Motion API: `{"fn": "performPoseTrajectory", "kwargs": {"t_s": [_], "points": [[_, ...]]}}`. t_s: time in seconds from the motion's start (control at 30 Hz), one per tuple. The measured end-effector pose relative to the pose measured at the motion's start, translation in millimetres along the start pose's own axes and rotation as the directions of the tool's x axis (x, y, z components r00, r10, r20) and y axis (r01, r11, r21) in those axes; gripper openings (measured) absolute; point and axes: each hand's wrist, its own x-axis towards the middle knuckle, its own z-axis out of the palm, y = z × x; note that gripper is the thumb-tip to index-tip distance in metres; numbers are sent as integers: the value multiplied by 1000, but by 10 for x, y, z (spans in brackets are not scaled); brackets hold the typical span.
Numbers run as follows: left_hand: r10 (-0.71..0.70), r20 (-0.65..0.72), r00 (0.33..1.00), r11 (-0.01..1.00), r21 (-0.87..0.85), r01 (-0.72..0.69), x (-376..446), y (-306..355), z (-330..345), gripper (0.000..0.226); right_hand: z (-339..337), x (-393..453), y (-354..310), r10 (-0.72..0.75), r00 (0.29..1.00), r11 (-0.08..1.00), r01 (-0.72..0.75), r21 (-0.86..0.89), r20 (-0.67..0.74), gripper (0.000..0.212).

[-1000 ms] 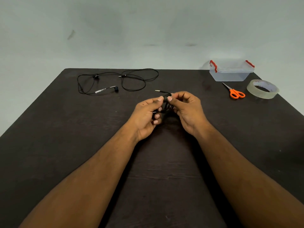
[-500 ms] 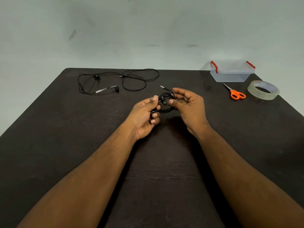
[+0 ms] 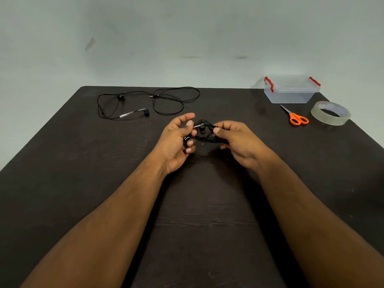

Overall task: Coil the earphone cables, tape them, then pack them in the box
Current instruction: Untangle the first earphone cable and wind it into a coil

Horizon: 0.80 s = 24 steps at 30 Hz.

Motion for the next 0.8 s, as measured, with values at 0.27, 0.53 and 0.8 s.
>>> {"fn": "performPoseTrajectory", "kwargs": {"t_s": [0.27, 0.53, 0.8], "points": [[54, 171, 984, 988, 135, -78, -49, -13, 30, 49, -172, -7, -2, 29, 980, 921, -102, 375, 196, 15], [-51, 252, 966, 978, 209, -3, -98, -28, 79, 33, -213, -21, 20, -36, 947, 800, -165, 577, 321, 13], [-199, 380, 903, 972, 191, 134, -117, 2, 2, 34, -252, -60, 27, -94, 926, 914, -65, 401, 365, 27]]}}
